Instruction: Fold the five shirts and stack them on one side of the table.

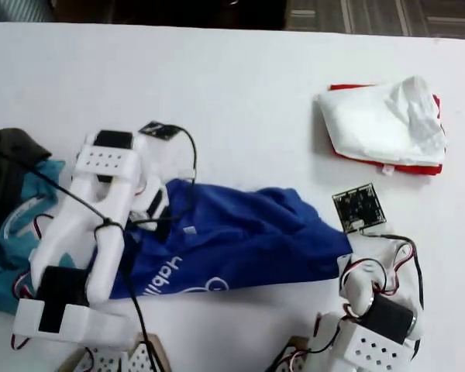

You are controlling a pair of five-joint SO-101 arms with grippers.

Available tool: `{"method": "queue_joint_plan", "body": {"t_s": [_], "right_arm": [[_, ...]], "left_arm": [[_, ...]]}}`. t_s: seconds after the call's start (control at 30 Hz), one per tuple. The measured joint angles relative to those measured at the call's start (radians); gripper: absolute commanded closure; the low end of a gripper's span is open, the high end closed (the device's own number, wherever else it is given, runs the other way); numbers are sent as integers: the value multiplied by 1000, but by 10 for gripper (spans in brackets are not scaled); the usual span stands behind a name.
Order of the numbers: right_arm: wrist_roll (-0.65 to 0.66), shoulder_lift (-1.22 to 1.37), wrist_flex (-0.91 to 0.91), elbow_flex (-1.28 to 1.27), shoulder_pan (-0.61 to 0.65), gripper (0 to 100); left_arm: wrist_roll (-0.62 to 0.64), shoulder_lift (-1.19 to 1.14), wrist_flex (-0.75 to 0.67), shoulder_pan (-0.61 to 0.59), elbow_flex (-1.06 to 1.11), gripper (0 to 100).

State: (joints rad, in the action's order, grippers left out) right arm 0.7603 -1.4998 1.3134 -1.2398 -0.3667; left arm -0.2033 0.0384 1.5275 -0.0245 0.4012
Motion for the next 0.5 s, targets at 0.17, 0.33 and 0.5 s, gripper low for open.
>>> {"method": "queue_joint_plan", "body": {"t_s": [0.17, 0.33, 0.5], "right_arm": [[0, 0, 0, 0, 0, 979], [0, 0, 0, 0, 0, 979], [0, 0, 0, 0, 0, 979]], "left_arm": [[0, 0, -92, 0, 77, 771], [-37, 0, -158, 0, 121, 775], [-48, 0, -170, 0, 121, 939]]}}
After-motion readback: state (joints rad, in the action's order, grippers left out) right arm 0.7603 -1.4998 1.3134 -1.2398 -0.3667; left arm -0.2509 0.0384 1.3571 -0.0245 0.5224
